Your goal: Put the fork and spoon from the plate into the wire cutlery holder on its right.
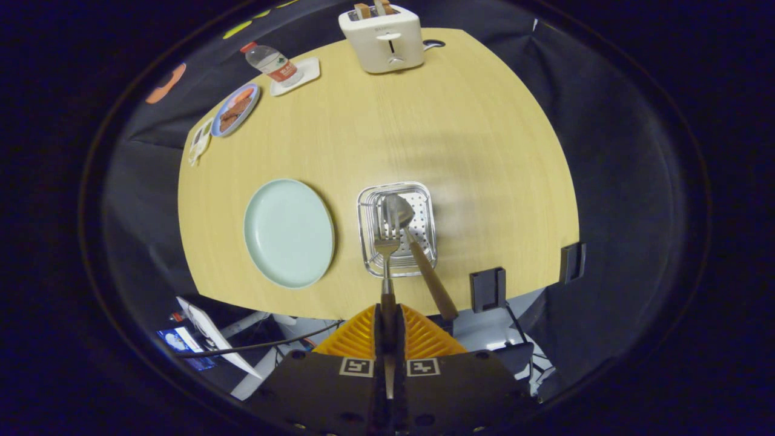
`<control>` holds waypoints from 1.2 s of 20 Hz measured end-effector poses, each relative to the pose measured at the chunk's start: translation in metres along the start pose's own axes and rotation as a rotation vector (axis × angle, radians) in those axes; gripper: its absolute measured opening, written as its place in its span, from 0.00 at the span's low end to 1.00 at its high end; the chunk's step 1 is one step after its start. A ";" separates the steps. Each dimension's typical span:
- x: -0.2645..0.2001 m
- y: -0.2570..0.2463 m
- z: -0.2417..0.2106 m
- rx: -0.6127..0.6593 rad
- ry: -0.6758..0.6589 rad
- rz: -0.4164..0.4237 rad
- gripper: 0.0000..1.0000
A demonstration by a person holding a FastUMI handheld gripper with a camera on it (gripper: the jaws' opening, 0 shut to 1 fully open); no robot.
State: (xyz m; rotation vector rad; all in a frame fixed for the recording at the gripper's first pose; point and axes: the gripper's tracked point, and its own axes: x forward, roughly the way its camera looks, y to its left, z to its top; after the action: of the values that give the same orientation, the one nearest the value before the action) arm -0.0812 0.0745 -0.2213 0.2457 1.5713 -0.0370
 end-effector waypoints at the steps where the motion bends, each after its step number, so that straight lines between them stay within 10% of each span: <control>1: 0.002 0.001 0.001 0.006 0.005 0.005 0.05; 8: 0.005 0.012 0.005 0.027 -0.011 0.037 0.16; 13: -0.005 0.027 0.022 0.008 -0.109 0.073 0.48; 17: -0.017 0.039 0.044 -0.044 -0.234 0.072 0.74; 24: -0.087 0.075 0.086 -0.179 -0.613 0.074 0.88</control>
State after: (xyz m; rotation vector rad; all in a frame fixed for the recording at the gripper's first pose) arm 0.0165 0.1206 -0.1273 0.1324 0.9477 0.0803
